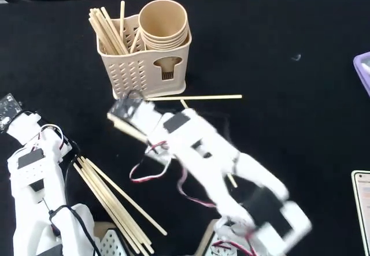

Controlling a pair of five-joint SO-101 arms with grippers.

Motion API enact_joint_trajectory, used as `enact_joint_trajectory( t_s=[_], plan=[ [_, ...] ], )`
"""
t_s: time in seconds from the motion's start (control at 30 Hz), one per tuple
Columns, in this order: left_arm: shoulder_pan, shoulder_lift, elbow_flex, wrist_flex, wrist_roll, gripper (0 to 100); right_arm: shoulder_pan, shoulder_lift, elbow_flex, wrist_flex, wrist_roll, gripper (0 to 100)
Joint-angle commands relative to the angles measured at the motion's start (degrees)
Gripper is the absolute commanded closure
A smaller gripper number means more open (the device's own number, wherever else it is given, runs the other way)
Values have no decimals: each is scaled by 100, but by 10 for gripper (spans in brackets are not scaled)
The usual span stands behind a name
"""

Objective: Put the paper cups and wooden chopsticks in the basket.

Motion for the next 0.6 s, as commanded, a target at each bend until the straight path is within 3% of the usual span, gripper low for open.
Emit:
enact_joint_trajectory(
  t_s=[0.0, 0.13, 0.23, 0.43, 0.57],
  plan=[
    [-48, -123, -13, -105, 44, 891, 88, -1666, -136, 308, 18, 988],
    [-48, -123, -22, -105, 44, 891, -114, -3081, -488, 360, -9, 988],
    [-31, -123, -13, -114, 44, 891, -185, -3626, -1138, -18, -484, 988],
    [-13, -123, 4, -114, 44, 891, 44, -3407, -1525, -2426, -1864, 987],
    [-13, -123, 4, -114, 44, 891, 176, -2844, -1490, -4176, -2338, 987]
  ],
)
